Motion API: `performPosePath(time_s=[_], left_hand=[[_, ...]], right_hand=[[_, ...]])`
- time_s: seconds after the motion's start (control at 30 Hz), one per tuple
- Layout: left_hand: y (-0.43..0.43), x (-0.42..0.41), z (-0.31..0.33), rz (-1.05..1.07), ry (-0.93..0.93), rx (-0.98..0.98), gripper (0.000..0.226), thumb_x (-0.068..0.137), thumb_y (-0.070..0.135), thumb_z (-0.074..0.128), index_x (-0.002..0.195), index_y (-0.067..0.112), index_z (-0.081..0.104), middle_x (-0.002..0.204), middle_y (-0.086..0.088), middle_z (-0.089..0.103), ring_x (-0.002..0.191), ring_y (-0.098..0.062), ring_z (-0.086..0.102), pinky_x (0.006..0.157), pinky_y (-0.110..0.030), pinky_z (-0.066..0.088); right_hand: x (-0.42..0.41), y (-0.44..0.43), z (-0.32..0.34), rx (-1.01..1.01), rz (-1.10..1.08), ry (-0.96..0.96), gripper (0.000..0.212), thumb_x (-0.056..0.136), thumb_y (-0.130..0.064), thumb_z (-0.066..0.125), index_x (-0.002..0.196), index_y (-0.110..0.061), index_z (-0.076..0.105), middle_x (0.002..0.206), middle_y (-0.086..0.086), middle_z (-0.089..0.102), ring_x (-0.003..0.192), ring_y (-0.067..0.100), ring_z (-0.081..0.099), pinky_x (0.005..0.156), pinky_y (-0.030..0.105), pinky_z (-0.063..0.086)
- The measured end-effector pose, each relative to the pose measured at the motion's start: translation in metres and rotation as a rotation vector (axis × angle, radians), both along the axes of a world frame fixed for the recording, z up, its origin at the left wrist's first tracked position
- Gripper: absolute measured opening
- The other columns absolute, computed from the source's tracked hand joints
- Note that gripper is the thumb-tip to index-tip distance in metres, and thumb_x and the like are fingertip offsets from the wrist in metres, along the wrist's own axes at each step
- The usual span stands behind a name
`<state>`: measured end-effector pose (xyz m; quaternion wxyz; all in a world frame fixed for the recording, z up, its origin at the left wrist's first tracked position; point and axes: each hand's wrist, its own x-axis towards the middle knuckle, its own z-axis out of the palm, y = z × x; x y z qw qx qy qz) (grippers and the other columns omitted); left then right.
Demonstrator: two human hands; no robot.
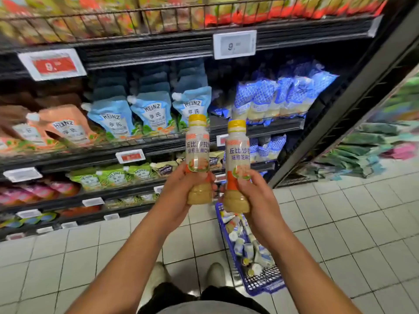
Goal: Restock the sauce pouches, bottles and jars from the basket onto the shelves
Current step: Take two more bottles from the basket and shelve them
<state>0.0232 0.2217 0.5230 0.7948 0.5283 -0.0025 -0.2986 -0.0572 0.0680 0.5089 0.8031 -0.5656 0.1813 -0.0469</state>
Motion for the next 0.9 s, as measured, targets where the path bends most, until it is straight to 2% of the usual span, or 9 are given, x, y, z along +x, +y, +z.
performPosePath(time_s=[0.1, 0.17, 0.27, 0.33, 0.4, 0.5, 0.63, 0.7, 0.9], left_hand=[[0.041, -0.006, 0.002, 0.077, -0.019, -0.036, 0.035, 0.078, 0.017, 0.065, 0.112, 0.009, 0.058, 0.086, -0.013, 0.07, 0.07, -0.026, 0.068, 0.065, -0.037, 0.058], [0.068, -0.011, 0.004, 0.143, -0.006, -0.061, 0.04, 0.079, 0.027, 0.07, 0.114, 0.011, 0.06, 0.088, -0.015, 0.069, 0.07, -0.026, 0.068, 0.064, -0.037, 0.057], [0.111, -0.02, 0.007, 0.248, 0.007, -0.074, 0.055, 0.073, 0.044, 0.074, 0.114, 0.01, 0.059, 0.086, -0.015, 0.068, 0.069, -0.025, 0.067, 0.064, -0.036, 0.057], [0.143, -0.027, 0.007, 0.326, -0.002, -0.062, 0.056, 0.073, 0.047, 0.072, 0.112, 0.009, 0.06, 0.084, -0.013, 0.069, 0.07, -0.024, 0.067, 0.068, -0.038, 0.057], [0.178, -0.036, 0.006, 0.399, -0.012, -0.06, 0.047, 0.078, 0.046, 0.068, 0.109, 0.01, 0.061, 0.084, -0.012, 0.069, 0.072, -0.024, 0.067, 0.072, -0.04, 0.056], [0.231, -0.052, 0.008, 0.482, -0.022, -0.053, 0.039, 0.085, 0.043, 0.062, 0.108, 0.012, 0.063, 0.087, -0.014, 0.069, 0.075, -0.026, 0.067, 0.071, -0.039, 0.056], [0.301, -0.077, 0.015, 0.588, -0.045, -0.027, 0.054, 0.084, 0.045, 0.062, 0.118, 0.003, 0.058, 0.086, -0.013, 0.07, 0.072, -0.025, 0.067, 0.062, -0.033, 0.056], [0.335, -0.09, 0.018, 0.637, -0.062, -0.011, 0.059, 0.088, 0.043, 0.06, 0.124, -0.002, 0.054, 0.088, -0.013, 0.071, 0.072, -0.022, 0.068, 0.064, -0.034, 0.056], [0.416, -0.12, 0.033, 0.756, -0.115, 0.002, 0.053, 0.086, 0.043, 0.058, 0.122, 0.004, 0.055, 0.088, -0.014, 0.07, 0.074, -0.024, 0.066, 0.066, -0.036, 0.056]], right_hand=[[0.01, 0.032, 0.008, 0.016, 0.077, -0.014, 0.033, 0.076, -0.051, 0.069, 0.101, -0.03, 0.073, 0.104, 0.014, 0.074, 0.092, 0.028, 0.068, 0.086, 0.055, 0.054], [0.017, 0.056, 0.012, 0.028, 0.134, -0.012, 0.028, 0.081, -0.05, 0.066, 0.098, -0.029, 0.074, 0.102, 0.014, 0.072, 0.092, 0.029, 0.065, 0.09, 0.06, 0.052], [0.025, 0.096, 0.015, 0.027, 0.231, -0.011, 0.024, 0.087, -0.047, 0.062, 0.1, -0.031, 0.074, 0.104, 0.012, 0.074, 0.087, 0.027, 0.07, 0.076, 0.046, 0.058], [0.028, 0.127, 0.017, 0.02, 0.291, -0.009, 0.031, 0.082, -0.055, 0.066, 0.101, -0.032, 0.074, 0.105, 0.014, 0.074, 0.089, 0.029, 0.07, 0.079, 0.049, 0.058], [0.029, 0.16, 0.019, 0.019, 0.36, -0.021, 0.032, 0.079, -0.057, 0.066, 0.1, -0.034, 0.074, 0.1, 0.01, 0.074, 0.085, 0.028, 0.071, 0.08, 0.052, 0.057], [0.027, 0.213, 0.022, 0.035, 0.434, -0.027, 0.029, 0.08, -0.052, 0.067, 0.099, -0.032, 0.075, 0.097, 0.009, 0.074, 0.082, 0.027, 0.072, 0.073, 0.045, 0.058], [0.018, 0.283, 0.029, 0.056, 0.546, -0.037, 0.035, 0.078, -0.055, 0.068, 0.1, -0.028, 0.074, 0.096, 0.013, 0.074, 0.084, 0.03, 0.071, 0.079, 0.053, 0.059], [0.014, 0.316, 0.034, 0.037, 0.603, -0.042, 0.037, 0.082, -0.055, 0.066, 0.104, -0.027, 0.073, 0.099, 0.015, 0.074, 0.086, 0.03, 0.072, 0.077, 0.048, 0.06], [0.006, 0.407, 0.046, -0.03, 0.757, -0.054, 0.035, 0.084, -0.06, 0.062, 0.102, -0.033, 0.073, 0.099, 0.013, 0.075, 0.087, 0.029, 0.071, 0.083, 0.053, 0.056]])
